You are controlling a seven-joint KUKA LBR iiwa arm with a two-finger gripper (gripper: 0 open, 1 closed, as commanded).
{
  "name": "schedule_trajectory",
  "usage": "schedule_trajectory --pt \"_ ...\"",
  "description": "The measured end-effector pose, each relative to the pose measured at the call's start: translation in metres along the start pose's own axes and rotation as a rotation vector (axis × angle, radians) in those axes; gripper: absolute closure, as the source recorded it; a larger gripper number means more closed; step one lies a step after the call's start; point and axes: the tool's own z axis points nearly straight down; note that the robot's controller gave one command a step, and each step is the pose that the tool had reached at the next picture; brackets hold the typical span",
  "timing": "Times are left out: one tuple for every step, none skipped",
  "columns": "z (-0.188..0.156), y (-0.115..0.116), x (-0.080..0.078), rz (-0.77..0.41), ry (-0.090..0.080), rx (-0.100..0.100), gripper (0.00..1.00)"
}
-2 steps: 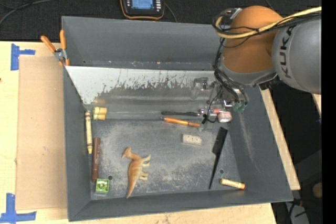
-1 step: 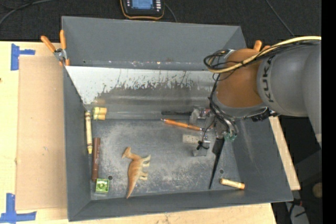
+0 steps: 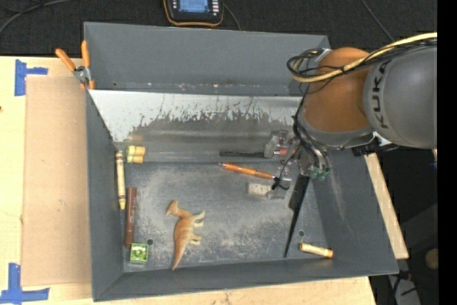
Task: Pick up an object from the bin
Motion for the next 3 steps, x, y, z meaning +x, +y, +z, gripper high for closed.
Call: schedule_trajectory --pt "0.021 0.005 0.008 -0.232 0.022 -0.001 0.0" --pt "0.051 0.008 -0.004 0.146 0.005 0.0 0.0" --pt "0.05 0.0 0.002 -0.139 0.019 -0.002 1.0"
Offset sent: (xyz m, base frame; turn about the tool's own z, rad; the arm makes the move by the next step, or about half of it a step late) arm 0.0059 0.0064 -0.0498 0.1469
